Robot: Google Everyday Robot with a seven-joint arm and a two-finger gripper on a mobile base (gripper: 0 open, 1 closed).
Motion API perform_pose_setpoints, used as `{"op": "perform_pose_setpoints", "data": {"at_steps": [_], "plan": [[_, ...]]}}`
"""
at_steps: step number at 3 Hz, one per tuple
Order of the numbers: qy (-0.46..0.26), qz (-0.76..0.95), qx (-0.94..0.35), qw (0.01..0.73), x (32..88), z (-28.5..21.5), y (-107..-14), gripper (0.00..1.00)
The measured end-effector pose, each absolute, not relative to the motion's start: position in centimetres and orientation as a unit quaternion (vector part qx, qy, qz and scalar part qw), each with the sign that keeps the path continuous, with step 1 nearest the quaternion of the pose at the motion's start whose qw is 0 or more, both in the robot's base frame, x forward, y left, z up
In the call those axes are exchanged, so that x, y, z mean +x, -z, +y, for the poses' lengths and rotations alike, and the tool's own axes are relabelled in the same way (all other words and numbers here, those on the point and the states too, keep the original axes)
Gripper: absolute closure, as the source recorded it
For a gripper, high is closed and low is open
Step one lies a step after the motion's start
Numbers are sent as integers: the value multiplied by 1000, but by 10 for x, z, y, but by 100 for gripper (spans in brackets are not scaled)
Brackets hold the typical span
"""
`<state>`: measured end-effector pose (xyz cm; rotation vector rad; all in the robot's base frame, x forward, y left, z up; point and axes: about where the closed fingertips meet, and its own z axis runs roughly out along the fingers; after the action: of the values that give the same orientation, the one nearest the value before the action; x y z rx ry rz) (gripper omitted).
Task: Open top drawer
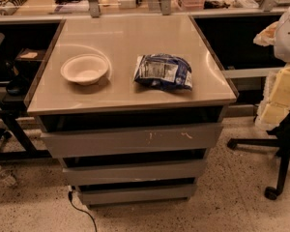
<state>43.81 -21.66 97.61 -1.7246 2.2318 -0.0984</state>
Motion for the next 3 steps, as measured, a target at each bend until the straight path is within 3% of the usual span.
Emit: {"op": "perform_pose_setpoints", "data": {"at_steps": [1, 3], "plan": [[38, 780, -602, 166, 436, -214, -975, 0], [-6, 775, -604, 189, 406, -145, -903, 0]]}}
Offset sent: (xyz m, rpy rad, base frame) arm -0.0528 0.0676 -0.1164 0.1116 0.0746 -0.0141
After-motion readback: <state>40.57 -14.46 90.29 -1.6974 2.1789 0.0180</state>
